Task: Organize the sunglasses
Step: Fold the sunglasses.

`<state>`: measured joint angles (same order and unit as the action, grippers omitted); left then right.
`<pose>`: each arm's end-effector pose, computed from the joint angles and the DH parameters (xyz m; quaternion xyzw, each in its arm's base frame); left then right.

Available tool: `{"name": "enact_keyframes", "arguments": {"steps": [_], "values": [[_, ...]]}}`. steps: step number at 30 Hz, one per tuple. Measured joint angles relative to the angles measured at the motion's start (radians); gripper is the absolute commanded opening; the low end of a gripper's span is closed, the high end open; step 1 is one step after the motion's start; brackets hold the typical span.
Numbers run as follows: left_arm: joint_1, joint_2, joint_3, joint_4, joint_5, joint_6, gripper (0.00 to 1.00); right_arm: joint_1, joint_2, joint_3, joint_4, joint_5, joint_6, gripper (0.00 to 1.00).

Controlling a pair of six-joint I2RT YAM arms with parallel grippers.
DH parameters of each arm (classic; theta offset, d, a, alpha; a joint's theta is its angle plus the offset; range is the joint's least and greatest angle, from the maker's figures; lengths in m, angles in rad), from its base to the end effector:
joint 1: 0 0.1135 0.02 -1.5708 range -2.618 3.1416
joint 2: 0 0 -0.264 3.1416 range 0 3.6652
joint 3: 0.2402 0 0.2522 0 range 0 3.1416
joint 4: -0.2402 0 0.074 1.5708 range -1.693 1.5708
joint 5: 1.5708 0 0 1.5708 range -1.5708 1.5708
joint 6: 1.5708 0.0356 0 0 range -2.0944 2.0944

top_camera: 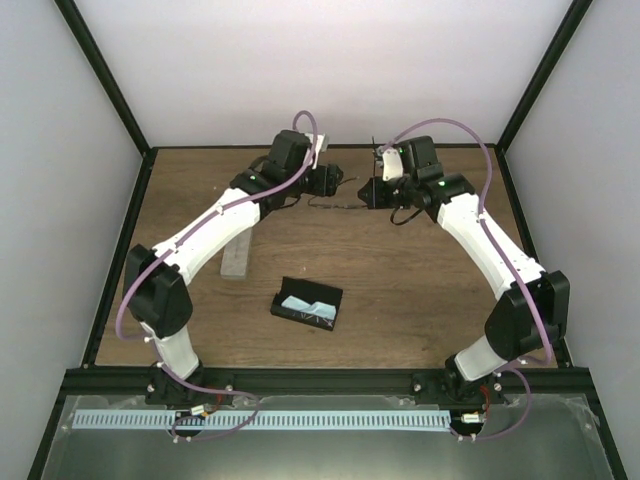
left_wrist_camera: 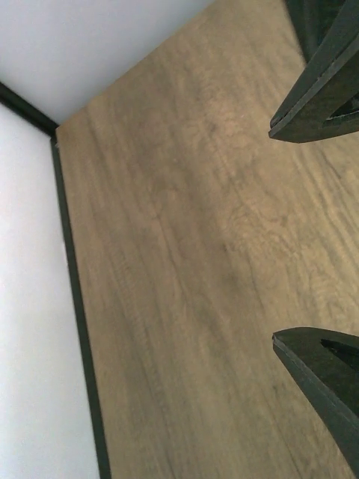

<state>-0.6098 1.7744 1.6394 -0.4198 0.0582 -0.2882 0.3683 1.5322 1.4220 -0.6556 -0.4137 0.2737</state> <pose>0.3409 -0.2407 0.3408 0.1538 0.8598 -0.2340 0.4270 0.3090 0.1346 0.3361 -0.1229 0.8957 0.3003 0.3042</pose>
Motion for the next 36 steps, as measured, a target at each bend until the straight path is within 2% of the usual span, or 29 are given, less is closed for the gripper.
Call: {"name": "enact_keyframes", "arguments": {"steps": [9,11,14,17,22,27,36], "values": [[-0.01,-0.015,-0.068,-0.028,0.155,0.034,0.75,0.0,0.0,0.009,0.017,0.046,0.011,0.01],[-0.001,-0.027,-0.085,-0.03,0.18,0.029,0.8,0.0,-0.001,0.009,0.017,0.059,0.014,0.01],[0.023,-0.066,-0.126,-0.011,0.183,0.002,0.95,0.0,-0.012,0.009,0.02,0.082,0.016,0.01],[0.072,-0.145,-0.176,0.007,0.18,-0.064,0.98,0.0,-0.041,0.008,0.037,0.108,0.019,0.01],[0.133,-0.246,-0.163,0.031,0.126,-0.242,0.98,0.0,-0.164,-0.059,0.128,0.166,0.026,0.01],[0.121,-0.391,-0.338,0.194,0.153,-0.552,0.93,0.0,-0.249,-0.108,0.203,0.188,0.021,0.01],[0.089,-0.354,-0.422,0.321,0.244,-0.94,0.9,0.0,-0.286,-0.151,0.247,0.209,-0.016,0.01]]}}
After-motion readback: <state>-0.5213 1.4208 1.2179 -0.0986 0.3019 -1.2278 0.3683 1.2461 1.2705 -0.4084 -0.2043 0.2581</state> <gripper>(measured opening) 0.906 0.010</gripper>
